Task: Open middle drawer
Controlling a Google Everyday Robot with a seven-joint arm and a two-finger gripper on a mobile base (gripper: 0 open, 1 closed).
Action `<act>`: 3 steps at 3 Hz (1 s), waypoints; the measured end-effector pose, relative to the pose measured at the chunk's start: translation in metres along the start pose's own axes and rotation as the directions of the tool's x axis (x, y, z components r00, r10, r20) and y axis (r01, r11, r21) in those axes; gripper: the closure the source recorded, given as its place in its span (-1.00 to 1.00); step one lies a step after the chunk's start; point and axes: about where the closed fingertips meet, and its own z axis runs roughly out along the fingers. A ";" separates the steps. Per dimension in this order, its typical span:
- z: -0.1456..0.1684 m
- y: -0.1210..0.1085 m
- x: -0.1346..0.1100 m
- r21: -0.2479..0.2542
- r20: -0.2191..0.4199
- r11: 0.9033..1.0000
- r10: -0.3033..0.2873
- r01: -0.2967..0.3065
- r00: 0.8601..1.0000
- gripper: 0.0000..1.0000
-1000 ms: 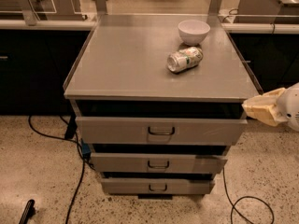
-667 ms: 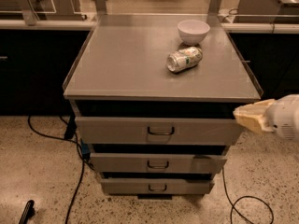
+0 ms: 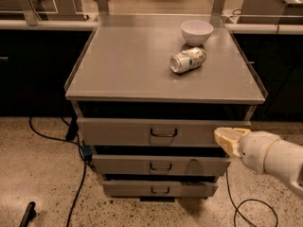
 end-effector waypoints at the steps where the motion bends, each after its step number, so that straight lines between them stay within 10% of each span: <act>1: 0.038 0.009 0.012 0.034 0.056 0.996 0.076 -0.078 0.996 1.00; 3: 0.046 0.000 0.006 0.084 0.071 0.993 0.076 -0.082 0.995 1.00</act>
Offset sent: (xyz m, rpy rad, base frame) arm 0.0160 0.0204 -0.0257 0.0656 -0.0150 -0.0589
